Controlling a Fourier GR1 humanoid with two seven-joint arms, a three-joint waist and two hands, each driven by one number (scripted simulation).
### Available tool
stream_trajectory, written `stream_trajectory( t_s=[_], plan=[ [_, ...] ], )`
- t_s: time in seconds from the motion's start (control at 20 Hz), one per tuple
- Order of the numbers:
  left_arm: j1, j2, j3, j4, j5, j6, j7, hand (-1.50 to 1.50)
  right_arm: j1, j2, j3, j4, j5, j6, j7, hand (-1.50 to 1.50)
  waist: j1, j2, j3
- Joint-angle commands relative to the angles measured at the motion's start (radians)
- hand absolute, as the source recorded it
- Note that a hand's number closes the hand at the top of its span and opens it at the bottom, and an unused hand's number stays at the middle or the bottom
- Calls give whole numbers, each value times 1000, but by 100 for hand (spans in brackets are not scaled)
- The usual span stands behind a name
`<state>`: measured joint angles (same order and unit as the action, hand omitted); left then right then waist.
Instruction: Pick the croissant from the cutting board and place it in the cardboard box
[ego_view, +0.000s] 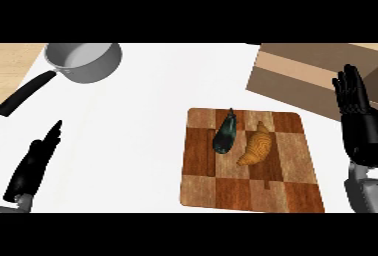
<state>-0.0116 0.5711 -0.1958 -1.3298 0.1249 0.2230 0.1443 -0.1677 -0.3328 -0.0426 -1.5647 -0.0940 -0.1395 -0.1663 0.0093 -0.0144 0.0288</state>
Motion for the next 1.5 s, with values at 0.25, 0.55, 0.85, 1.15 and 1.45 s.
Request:
stream_trajectory(
  t_s=[0.25,0.55,0.85,1.15,1.45],
  plan=[
    [-180,9,-15,-210,-11,-92,-195,0,-90,-152,-38,-192,282,-226,292,-150,-80,-20,-46],
    [-150,-34,-50,-243,12,-134,-233,0,93,-316,80,-377,563,-135,625,-150,-57,-4,-36],
    [-186,-56,-70,-220,-2,-167,-239,0,98,-390,260,-531,763,66,810,-150,-21,10,-33],
    [-259,-78,-68,-202,12,-196,-211,0,-56,-376,427,-559,739,399,1135,-150,9,17,-36],
    [-269,-89,-57,-152,-9,-200,-240,0,-251,-222,563,-435,659,634,1354,-150,25,21,-35]
  ],
)
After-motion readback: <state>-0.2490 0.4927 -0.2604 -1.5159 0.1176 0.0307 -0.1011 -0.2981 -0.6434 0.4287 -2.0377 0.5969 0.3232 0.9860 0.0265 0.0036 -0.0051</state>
